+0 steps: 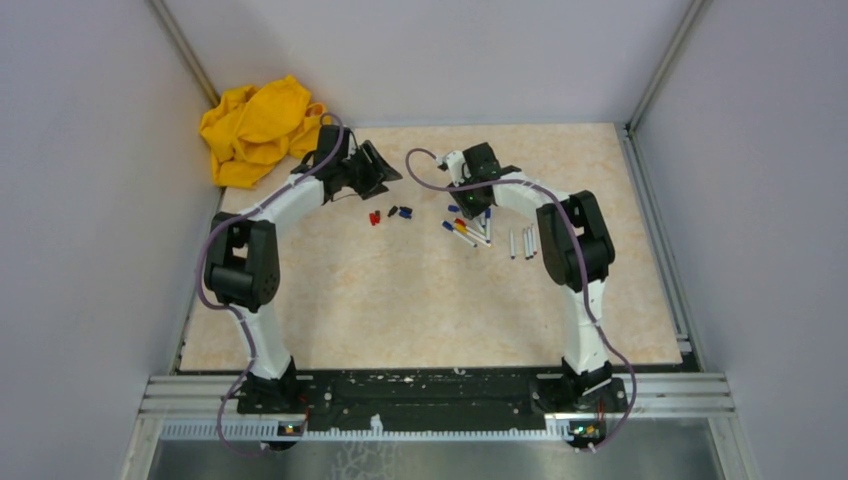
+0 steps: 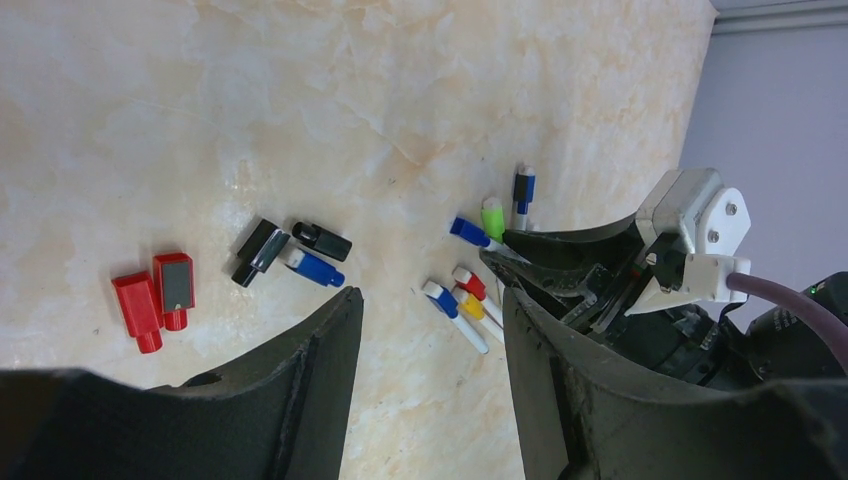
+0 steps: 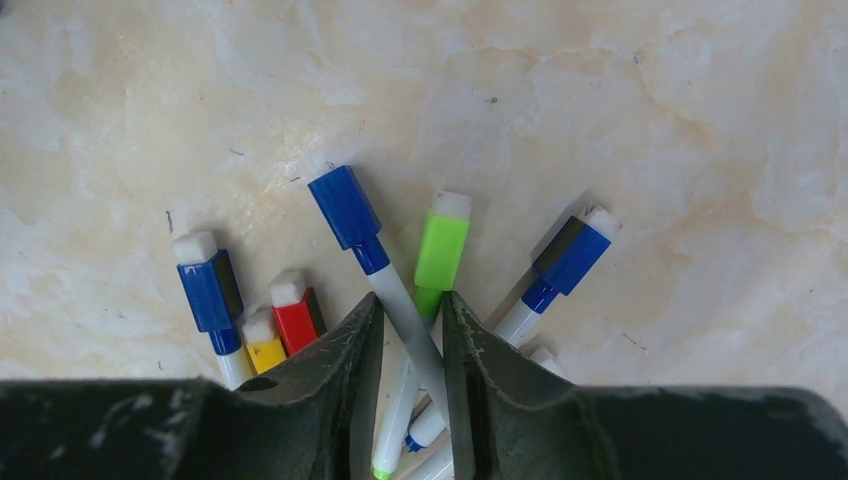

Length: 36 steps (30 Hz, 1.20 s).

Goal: Open the pen caps

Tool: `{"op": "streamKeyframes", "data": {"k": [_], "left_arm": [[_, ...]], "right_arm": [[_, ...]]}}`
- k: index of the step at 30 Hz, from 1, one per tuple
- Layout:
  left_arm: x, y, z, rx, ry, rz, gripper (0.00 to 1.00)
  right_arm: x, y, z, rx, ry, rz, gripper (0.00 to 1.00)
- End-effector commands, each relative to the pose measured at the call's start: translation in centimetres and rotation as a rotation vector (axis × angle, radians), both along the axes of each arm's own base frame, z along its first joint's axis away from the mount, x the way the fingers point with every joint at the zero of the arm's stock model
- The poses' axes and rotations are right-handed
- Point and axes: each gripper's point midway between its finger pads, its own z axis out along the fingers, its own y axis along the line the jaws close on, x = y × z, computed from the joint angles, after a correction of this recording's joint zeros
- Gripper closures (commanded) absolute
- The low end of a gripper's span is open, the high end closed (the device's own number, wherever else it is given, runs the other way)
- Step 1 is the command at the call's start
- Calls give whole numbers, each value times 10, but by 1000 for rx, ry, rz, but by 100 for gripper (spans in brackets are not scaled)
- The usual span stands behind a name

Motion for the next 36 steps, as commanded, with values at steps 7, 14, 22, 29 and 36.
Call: {"op": "streamKeyframes", "data": {"k": [7, 14, 22, 29, 36], "left_arm": [[-1, 0, -11, -22, 18, 2, 40], [-2, -2, -12, -37, 26, 3, 40], [-5, -6, -11, -52, 31, -11, 40], [-7, -6, -8, -52, 26, -11, 40], [-7, -8, -10, -55, 31, -14, 40]], "right_arm": [[5, 3, 17, 18, -73, -2, 81], [3, 4, 32, 46, -105, -5, 84], [-3, 8, 37, 54, -107, -5, 79], [-5, 8, 34, 52, -99, -6, 75], [-6, 7, 37, 50, -109, -9, 79]]}}
